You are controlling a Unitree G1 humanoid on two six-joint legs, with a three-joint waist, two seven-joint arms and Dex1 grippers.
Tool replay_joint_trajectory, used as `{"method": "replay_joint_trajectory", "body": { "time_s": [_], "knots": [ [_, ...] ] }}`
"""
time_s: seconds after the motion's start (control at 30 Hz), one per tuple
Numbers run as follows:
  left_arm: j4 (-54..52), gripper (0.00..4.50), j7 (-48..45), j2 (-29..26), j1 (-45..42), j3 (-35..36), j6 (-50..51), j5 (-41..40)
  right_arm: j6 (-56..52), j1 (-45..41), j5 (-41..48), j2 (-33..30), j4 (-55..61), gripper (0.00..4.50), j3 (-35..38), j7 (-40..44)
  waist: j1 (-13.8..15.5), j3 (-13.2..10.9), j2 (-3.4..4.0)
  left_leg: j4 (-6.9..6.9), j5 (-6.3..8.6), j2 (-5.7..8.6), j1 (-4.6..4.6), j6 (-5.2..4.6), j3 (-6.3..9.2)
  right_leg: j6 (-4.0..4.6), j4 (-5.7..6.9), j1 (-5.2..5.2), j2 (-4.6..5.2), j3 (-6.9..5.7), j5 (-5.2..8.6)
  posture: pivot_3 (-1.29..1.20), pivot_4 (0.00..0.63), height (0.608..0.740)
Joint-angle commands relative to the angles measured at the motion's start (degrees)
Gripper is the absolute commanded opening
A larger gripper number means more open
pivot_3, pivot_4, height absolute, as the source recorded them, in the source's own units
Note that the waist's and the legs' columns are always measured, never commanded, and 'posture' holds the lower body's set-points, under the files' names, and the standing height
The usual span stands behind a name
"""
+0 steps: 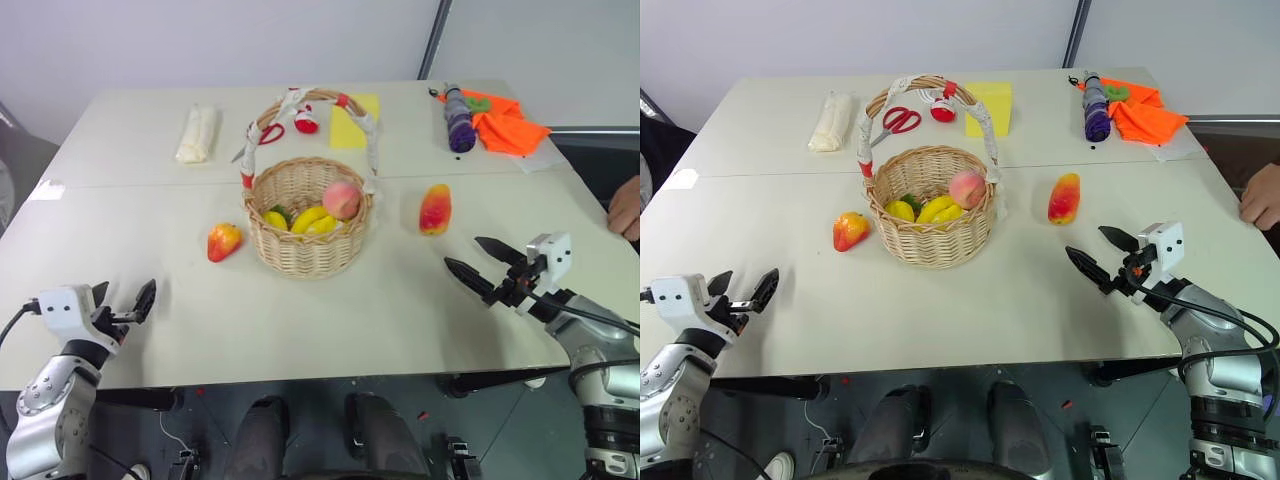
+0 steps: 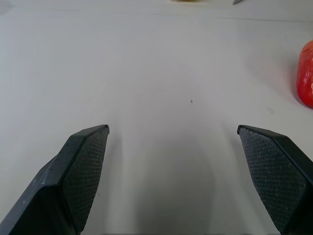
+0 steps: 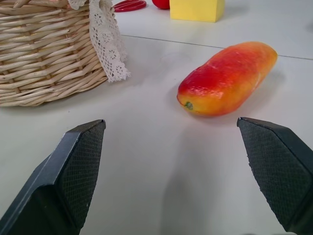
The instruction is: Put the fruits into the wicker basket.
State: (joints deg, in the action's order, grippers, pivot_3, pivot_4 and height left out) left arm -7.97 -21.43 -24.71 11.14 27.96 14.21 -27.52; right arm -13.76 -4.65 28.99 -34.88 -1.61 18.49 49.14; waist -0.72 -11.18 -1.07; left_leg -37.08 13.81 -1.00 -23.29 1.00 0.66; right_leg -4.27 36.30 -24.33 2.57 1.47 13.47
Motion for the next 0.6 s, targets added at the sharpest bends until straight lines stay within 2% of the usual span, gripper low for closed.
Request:
{"method": "replay_joint_trajectory", "body": {
  "time_s": [0.03,0.33,0.6],
  "knots": [
    [-2.2,4.50,-0.2,-0.3,0.2,1.0,-1.1,0.3,1.3,-0.8,0.3,0.0,0.6,4.48,0.7,0.2,0.0,0.0,0.00,0.00,0.00,0.00,0.00,0.00,0.00,0.00,0.00,0.00,0.00,0.00,0.00,0.00,0.150,0.740],
    [-3.6,4.50,-0.4,-1.1,-2.0,0.1,2.5,-1.8,1.3,-1.3,0.5,-0.7,2.1,4.48,0.2,1.2,0.0,0.0,0.00,0.00,0.00,0.00,0.00,0.00,0.00,0.00,0.00,0.00,0.00,0.00,0.00,0.00,0.150,0.740],
    [-8.2,4.50,-1.4,-8.1,-12.2,-3.3,15.6,-5.4,-7.4,-1.9,6.5,-6.5,14.1,4.48,-0.4,6.1,0.1,0.0,0.00,-0.03,0.00,0.02,-0.02,0.00,0.01,-0.01,0.00,0.01,0.00,-0.01,0.00,0.00,0.150,0.740]
  ]
}}
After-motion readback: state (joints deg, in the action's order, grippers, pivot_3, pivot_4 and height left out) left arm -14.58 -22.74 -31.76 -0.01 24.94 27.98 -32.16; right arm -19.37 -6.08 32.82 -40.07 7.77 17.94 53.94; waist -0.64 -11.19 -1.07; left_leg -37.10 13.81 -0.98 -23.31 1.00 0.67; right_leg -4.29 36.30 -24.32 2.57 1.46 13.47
